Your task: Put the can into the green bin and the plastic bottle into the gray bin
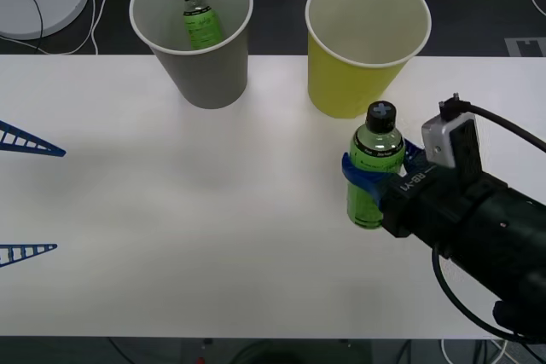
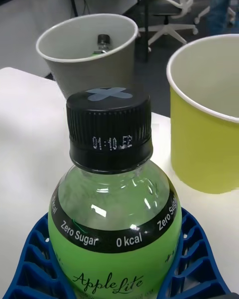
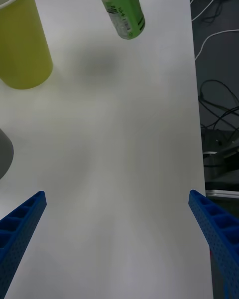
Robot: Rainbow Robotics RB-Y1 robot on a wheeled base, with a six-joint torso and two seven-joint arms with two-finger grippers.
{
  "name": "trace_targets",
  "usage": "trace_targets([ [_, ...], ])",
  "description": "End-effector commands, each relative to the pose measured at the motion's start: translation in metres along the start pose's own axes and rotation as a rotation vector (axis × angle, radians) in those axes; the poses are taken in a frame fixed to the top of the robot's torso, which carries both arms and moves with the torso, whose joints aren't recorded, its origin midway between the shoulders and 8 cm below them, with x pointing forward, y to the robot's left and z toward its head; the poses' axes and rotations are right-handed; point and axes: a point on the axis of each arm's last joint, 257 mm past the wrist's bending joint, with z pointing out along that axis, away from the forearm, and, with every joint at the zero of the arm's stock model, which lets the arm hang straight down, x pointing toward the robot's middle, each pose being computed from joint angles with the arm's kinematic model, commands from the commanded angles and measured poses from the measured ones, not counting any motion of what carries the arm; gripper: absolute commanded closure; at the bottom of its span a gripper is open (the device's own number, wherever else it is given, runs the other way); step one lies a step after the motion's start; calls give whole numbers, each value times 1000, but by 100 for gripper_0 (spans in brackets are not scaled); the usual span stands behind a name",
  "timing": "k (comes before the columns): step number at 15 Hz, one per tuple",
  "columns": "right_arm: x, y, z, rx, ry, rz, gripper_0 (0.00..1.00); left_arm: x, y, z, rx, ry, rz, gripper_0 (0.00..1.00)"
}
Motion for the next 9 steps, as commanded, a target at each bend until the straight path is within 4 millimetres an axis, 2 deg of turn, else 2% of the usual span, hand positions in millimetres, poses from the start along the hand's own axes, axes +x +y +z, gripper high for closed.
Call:
trace_targets([
  [1, 4, -8, 7, 33, 60, -4, 100, 0, 0, 0, 0, 0, 0, 0],
  [6, -15, 4, 19, -2, 64, 43, 100, 0, 0, 0, 0, 0, 0, 0],
  [9, -38, 18, 25, -53, 32, 30, 100, 0, 0, 0, 0, 0, 0, 0],
])
